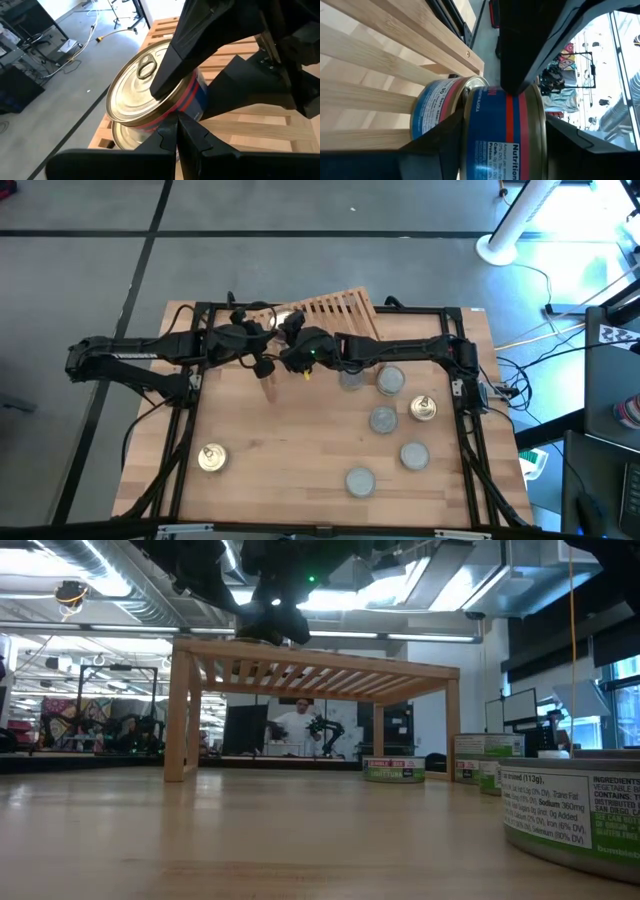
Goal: Stack canned seafood by type on shelf
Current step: Stack the blue tuna can on top of the blue tuna can on the shelf
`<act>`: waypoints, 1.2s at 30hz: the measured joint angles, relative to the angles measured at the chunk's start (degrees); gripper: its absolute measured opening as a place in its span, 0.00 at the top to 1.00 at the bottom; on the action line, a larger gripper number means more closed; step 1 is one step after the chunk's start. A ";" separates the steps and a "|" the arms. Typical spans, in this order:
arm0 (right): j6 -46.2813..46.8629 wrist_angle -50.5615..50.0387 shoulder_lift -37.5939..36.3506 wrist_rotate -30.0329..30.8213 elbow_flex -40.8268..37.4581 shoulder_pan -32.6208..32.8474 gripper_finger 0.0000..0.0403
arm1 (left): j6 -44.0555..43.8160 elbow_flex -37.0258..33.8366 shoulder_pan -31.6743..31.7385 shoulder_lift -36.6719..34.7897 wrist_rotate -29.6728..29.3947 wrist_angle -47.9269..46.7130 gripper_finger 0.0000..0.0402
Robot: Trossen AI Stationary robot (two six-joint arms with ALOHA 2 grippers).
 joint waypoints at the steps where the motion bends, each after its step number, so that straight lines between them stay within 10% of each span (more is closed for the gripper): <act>1: 0.00 0.00 0.00 0.00 0.00 0.00 0.46 | 0.00 -0.01 0.00 0.00 -0.01 0.00 1.00; 36: -0.01 0.56 0.00 -3.70 0.00 -0.76 0.45 | 0.49 -0.01 -2.05 -3.58 0.62 0.02 0.99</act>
